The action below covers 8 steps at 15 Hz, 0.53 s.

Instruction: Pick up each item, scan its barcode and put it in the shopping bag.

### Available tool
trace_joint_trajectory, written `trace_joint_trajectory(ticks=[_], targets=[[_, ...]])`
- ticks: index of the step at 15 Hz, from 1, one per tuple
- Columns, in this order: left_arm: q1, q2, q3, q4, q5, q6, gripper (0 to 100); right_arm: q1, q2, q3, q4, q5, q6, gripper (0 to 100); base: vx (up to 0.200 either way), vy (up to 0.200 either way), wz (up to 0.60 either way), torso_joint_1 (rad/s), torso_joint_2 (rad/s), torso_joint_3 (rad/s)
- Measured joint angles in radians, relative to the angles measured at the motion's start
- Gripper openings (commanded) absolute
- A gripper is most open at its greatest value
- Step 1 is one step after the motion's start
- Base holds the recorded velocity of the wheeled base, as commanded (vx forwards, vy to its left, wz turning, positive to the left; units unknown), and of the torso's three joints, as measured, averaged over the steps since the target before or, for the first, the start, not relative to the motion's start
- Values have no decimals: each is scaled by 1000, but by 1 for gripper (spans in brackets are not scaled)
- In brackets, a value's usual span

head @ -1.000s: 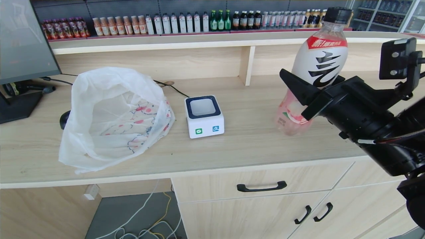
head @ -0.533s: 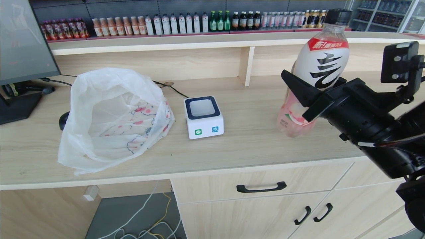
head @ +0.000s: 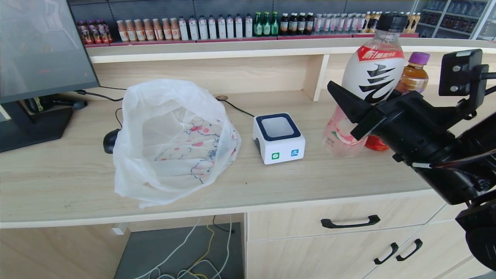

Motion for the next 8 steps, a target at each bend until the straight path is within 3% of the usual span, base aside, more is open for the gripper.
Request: trace_joint_trajectory(ticks=[8], targets=[[0,0,0,0,0,7,100,0,0,-1,0,-1,2,0,0,0,0,0,0,0]])
